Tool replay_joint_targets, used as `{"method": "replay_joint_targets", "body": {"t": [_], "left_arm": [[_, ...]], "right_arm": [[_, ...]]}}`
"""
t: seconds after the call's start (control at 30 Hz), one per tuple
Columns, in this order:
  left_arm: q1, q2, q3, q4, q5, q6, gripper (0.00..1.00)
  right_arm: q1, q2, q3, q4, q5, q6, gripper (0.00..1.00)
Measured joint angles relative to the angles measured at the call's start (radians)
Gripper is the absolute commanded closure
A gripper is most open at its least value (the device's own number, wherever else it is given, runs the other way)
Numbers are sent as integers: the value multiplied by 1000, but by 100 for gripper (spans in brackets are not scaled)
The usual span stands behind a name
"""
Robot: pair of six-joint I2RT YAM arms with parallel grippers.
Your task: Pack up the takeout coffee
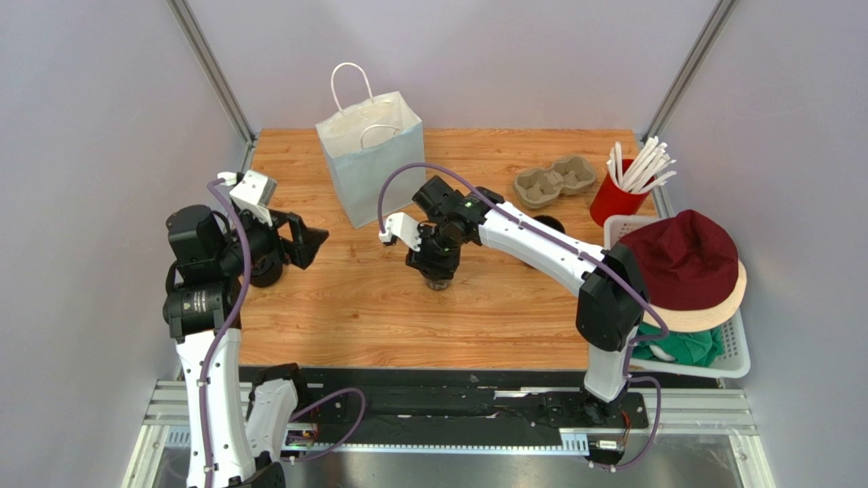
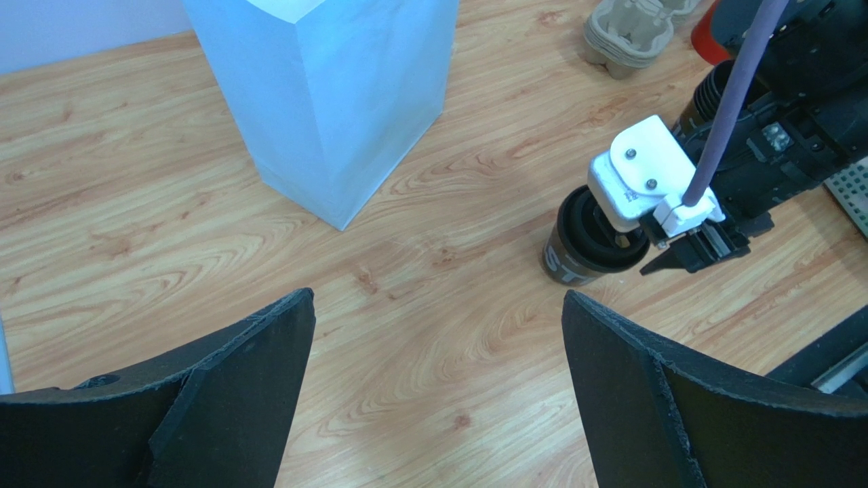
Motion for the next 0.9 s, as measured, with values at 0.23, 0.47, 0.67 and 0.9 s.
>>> {"method": "replay_joint_targets", "body": {"t": [0.23, 0.47, 0.67, 0.9], "left_arm": [[0, 0, -12, 5, 32, 0, 1], [-14, 66, -15, 0, 127, -8, 1], [-252, 254, -8, -25, 24, -7, 1], [-480, 508, 118, -81, -105, -15, 1]], "right_arm": [[0, -57, 4, 0, -9, 7, 33], [-70, -192, 17, 16, -17, 82, 18], [-214, -381, -79, 119, -27, 179, 18], [-229, -554, -382, 253, -61, 263, 18]]}}
